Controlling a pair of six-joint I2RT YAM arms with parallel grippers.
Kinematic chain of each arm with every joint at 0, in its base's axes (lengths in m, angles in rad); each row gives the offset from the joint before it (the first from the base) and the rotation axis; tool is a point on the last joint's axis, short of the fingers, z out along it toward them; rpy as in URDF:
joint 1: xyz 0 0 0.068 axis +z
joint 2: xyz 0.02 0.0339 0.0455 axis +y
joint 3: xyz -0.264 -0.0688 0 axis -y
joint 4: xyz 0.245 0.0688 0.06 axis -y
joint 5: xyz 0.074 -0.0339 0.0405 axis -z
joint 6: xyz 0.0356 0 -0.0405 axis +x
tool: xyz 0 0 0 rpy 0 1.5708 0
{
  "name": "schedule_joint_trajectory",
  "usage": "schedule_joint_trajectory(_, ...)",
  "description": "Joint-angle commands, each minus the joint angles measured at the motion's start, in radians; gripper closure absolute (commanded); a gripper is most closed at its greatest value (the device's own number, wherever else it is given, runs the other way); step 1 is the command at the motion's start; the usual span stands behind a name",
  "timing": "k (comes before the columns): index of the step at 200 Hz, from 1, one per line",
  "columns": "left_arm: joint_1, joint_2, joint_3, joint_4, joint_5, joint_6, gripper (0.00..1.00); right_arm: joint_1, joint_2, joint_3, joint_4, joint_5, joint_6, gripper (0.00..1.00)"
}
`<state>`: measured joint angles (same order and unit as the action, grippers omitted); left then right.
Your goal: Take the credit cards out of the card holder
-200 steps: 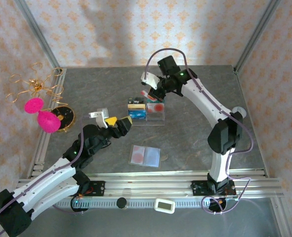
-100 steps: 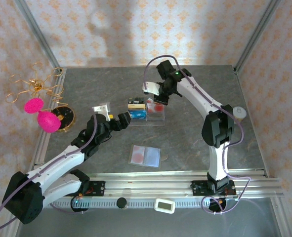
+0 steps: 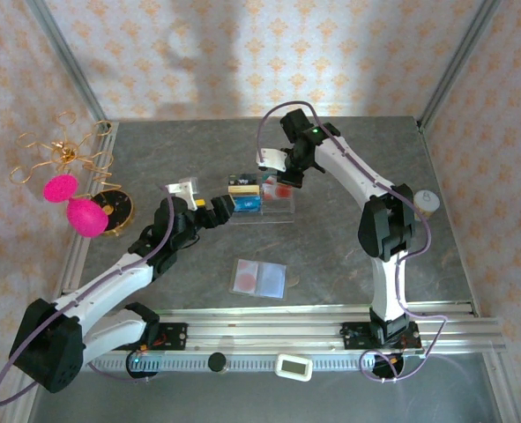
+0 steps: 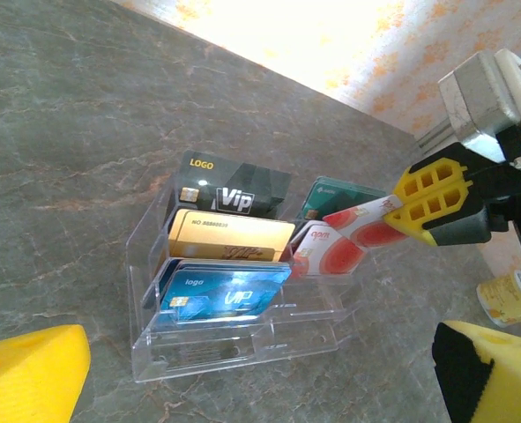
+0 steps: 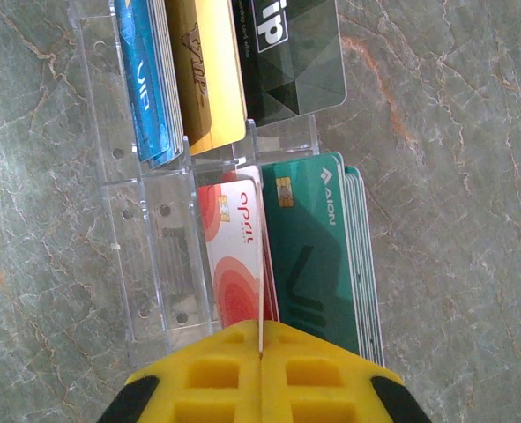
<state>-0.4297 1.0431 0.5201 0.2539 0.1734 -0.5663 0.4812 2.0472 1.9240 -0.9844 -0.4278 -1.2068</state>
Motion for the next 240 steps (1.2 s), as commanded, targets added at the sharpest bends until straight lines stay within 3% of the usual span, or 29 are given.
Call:
schedule_joint_trajectory(1,0.011,0.006,0.006,0.047,0.034,0.010,0.01,-0.001,-0.011,-0.006,-0.023,-0.005,-0.009,1.00)
schedule_joint_trajectory(72,0.013,0.008,-0.004,0.071,0.065,-0.005,0.01,0.004,-0.110,-0.001,-0.029,-0.091,-0.022,1.00)
schedule_joint_trajectory(240,0.026,0.035,0.012,0.024,0.052,0.022,0.01,0.000,-0.019,-0.077,0.003,0.005,-0.060,1.00)
